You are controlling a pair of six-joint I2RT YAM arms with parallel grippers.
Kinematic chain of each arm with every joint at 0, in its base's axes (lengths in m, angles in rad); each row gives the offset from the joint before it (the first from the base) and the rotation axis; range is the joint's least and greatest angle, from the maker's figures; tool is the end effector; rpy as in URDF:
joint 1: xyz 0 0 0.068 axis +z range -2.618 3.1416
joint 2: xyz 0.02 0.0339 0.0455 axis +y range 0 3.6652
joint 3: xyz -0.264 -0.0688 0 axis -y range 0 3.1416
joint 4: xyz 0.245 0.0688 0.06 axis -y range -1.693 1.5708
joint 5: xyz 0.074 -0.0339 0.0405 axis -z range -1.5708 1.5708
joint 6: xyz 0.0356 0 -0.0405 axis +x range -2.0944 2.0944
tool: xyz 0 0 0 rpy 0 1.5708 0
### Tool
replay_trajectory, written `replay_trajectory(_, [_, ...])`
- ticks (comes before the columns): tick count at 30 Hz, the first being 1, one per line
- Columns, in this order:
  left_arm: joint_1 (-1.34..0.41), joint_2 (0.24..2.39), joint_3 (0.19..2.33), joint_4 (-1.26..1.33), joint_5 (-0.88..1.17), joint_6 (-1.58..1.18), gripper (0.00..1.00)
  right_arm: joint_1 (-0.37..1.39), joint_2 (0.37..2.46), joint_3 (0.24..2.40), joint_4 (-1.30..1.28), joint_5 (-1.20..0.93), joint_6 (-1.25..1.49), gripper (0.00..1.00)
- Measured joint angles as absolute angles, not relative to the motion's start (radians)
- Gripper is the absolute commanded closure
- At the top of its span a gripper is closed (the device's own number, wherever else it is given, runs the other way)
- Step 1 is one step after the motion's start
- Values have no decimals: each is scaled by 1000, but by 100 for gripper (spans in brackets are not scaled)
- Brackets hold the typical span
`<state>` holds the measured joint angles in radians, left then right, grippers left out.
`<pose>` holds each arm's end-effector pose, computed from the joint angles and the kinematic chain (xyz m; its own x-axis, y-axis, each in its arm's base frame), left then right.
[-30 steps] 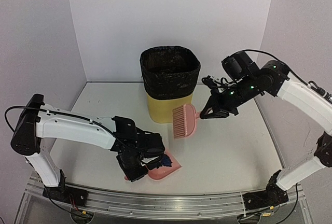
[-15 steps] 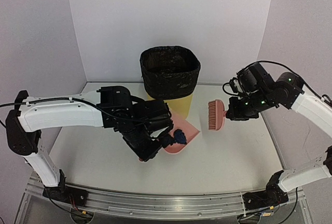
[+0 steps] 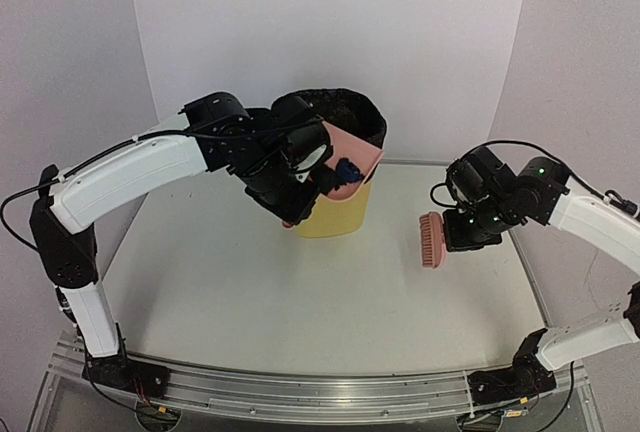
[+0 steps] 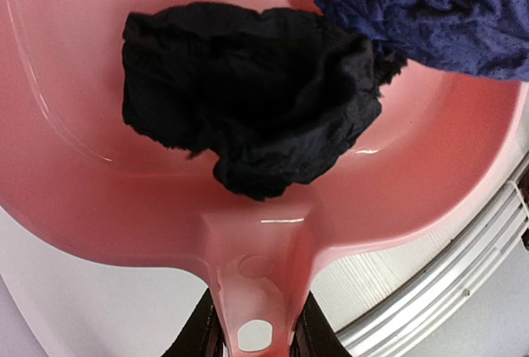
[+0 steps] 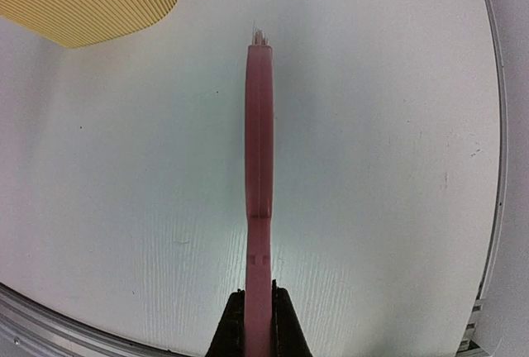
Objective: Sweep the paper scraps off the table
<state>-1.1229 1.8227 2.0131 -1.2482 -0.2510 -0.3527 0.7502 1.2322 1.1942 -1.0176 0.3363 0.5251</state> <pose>0.1675 -0.3281 0.3799 -0.6375 0.5541 -0.5353 0.6395 0.7681 0.0335 0.1780 0.1499 0.3195 -0.8138 -0.1116 -0.5703 -0.1348 0.9909 -0.0015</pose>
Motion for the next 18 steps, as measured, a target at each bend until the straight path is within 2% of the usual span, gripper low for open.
replay_trajectory(8, [-1064, 1934, 2316, -1282, -319, -248, 100, 747, 1224, 1155, -1017, 352, 528, 100])
replay_trajectory(18, [-961, 1931, 2336, -1164, -457, -141, 100, 747, 1205, 1131, -1015, 359, 536, 100])
